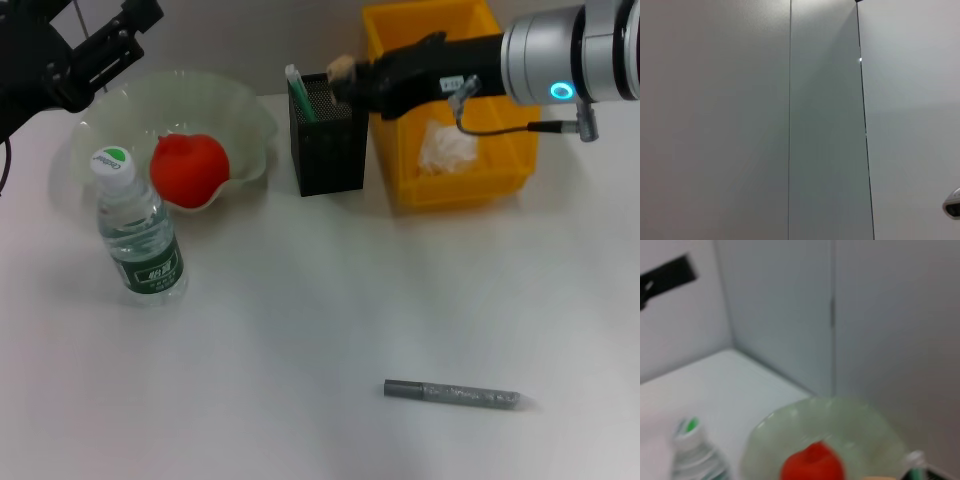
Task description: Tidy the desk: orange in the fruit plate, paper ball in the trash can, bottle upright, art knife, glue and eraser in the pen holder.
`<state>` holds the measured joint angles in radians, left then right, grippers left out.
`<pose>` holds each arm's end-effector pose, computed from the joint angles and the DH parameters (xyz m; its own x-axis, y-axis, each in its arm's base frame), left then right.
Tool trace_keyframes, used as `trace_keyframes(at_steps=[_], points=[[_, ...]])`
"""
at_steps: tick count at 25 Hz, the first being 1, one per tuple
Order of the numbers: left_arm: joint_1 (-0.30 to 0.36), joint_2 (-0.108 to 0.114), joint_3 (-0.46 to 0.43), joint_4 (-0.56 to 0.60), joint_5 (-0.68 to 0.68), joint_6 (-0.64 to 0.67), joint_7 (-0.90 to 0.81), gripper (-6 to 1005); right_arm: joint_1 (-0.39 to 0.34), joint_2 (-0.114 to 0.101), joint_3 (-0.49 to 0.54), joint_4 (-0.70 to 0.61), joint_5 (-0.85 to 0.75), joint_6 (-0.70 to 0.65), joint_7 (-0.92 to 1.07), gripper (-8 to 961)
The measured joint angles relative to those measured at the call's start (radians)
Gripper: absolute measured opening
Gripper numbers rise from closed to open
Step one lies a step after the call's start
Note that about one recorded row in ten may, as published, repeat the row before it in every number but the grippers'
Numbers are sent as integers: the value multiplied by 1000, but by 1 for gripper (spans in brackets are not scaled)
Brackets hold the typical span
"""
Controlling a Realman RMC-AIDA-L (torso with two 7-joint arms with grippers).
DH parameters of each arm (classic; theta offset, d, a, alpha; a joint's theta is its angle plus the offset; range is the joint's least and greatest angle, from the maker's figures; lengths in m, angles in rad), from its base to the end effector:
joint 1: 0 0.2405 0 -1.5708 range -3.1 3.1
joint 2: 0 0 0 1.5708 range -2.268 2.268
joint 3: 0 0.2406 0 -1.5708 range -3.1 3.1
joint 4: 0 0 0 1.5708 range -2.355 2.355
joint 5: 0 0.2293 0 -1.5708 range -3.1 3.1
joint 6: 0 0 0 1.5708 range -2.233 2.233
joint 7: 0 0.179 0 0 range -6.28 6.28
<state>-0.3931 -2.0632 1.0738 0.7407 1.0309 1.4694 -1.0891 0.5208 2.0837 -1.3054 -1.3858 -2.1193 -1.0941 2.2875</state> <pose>-0.1775 0.3756 0.0499 0.5068 -0.1697 0.8452 0.4054 -0.8183 -0.4074 0.1061 0.4255 0.0067 0.8528 -0.3540 -0.3839 -0.5038 -0.7509 -0.4269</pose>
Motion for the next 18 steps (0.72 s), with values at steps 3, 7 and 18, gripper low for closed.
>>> trace_keyframes(at_steps=[3, 7, 18], points=[[-1, 0, 0, 0, 0, 0, 0, 726, 1, -1, 4, 41, 11, 65, -19, 260], [-1, 0, 1, 0, 0, 0, 0, 726, 7, -2, 6, 103, 10, 141, -42, 260], [-5, 0, 2, 0, 0, 1, -2, 726, 60, -4, 12, 302, 119, 283, -181, 261]])
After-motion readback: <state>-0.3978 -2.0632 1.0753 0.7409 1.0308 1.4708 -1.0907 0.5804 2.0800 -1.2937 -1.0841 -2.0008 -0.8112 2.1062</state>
